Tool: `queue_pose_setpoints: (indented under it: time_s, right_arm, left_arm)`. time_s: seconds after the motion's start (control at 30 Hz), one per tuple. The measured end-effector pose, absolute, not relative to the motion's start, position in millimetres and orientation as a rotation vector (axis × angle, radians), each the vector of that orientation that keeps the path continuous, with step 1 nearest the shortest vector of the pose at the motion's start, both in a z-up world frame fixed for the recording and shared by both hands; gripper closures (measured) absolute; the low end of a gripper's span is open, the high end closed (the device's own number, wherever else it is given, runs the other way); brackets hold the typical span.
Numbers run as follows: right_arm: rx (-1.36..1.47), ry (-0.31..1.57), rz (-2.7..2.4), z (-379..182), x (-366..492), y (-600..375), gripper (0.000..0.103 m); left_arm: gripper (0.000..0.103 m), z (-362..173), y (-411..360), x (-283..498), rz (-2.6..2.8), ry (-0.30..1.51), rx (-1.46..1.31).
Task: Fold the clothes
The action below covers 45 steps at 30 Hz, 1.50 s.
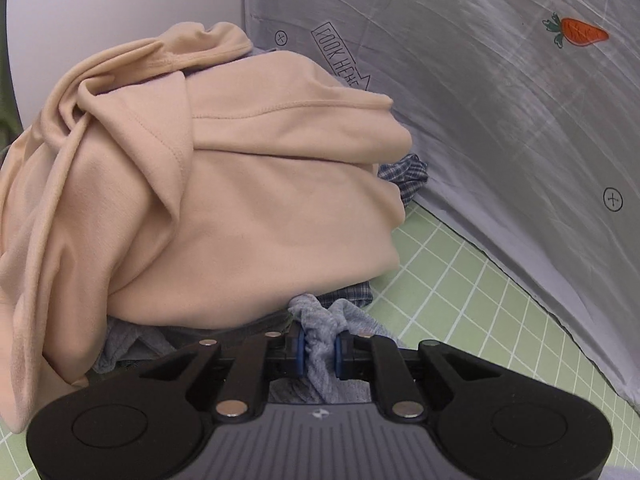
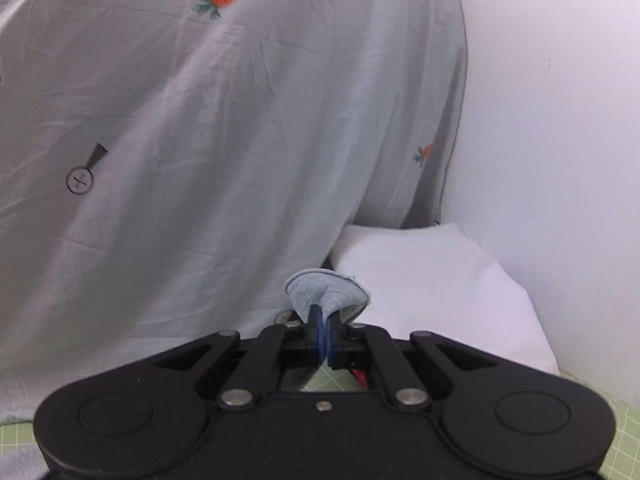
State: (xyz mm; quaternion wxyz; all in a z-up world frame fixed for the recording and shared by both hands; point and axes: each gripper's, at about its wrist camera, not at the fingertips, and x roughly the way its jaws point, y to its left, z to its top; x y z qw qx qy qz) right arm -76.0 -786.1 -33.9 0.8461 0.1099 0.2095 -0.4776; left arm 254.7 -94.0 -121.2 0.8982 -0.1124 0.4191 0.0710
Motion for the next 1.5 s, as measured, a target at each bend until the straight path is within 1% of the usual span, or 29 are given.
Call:
queue_pose_setpoints:
  time_s: [0.03,0.07,0.1,0.13,0.17,0.2,0.23,0.27,0.3,0.33,0.43,0.6,0.67,0.73,0.8,0.9,1.13,1.3,1.5]
  right_arm:
    - [0.268,0.481,-1.017,-49.5,-78.8,-791.4,0.101]
    - [0.318,0.521,-1.039,-68.8,-82.9,-797.4,0.1]
    - [0.363,0.567,-1.053,-87.3,-86.0,-803.0,0.097]
    - [0.393,0.631,-1.051,-103.4,-87.0,-807.5,0.096]
    - [0.412,0.688,-1.057,-118.2,-88.3,-809.8,0.092]
    - [0.407,0.729,-1.084,-129.6,-90.4,-806.8,0.081]
    - [0.405,0.758,-1.105,-138.3,-92.9,-803.4,0.071]
    - [0.408,0.758,-1.109,-140.7,-96.3,-798.9,0.065]
    - [0.413,0.756,-1.113,-142.8,-100.1,-794.5,0.054]
    - [0.425,0.75,-1.117,-144.2,-104.9,-790.3,0.047]
    - [0.463,0.761,-1.103,-150.0,-117.3,-780.6,0.042]
    - [0.478,0.821,-1.058,-155.1,-128.7,-767.0,0.041]
    - [0.483,0.808,-1.038,-150.5,-139.6,-755.0,0.038]
    - [0.486,0.791,-1.024,-145.5,-151.9,-743.0,0.033]
    - [0.489,0.774,-1.013,-140.5,-168.2,-729.4,0.032]
    - [0.507,0.76,-0.991,-136.9,-196.2,-709.4,0.026]
    - [0.495,0.826,-0.949,-149.0,-263.0,-669.4,0.024]
    - [0.505,0.869,-0.966,-162.4,-299.6,-658.9,0.024]
    - [0.575,0.903,-0.977,-176.2,-328.0,-667.9,0.024]
  left_arm:
    - [0.079,-126.6,-97.5,256.2,0.137,0.889,-0.224]
    - [0.078,-131.5,-101.5,256.5,0.131,0.911,-0.218]
    - [0.072,-136.0,-106.0,255.9,0.129,0.933,-0.211]
    - [0.061,-138.1,-110.3,254.1,0.127,0.947,-0.197]
    - [0.054,-139.2,-114.6,251.6,0.123,0.956,-0.179]
    - [0.037,-139.7,-118.8,248.3,0.121,0.959,-0.159]
    - [0.023,-138.8,-122.3,243.6,0.122,0.955,-0.137]
    - [0.02,-137.2,-125.5,238.1,0.128,0.952,-0.115]
    - [0.019,-135.8,-128.5,232.9,0.13,0.953,-0.096]
    - [0.019,-134.6,-130.8,227.9,0.123,0.958,-0.084]
    - [0.018,-133.1,-134.7,209.9,0.095,0.987,-0.076]
    - [0.018,-134.5,-145.3,172.7,0.04,1.033,-0.007]
    - [0.018,-134.5,-146.5,154.9,0.02,1.05,-0.006]
    - [0.018,-133.2,-147.2,136.2,-0.007,1.061,-0.018]
    - [0.018,-129.3,-151.1,114.0,-0.041,1.064,-0.015]
    - [0.014,-126.6,-158.4,81.0,-0.098,1.073,0.004]
    - [0.014,-132.2,-160.1,3.2,-0.131,1.12,0.056]
    - [0.014,-144.5,-140.9,-38.6,-0.05,1.174,-0.031]
    - [0.014,-161.7,-130.6,-78.5,0.018,1.214,-0.116]
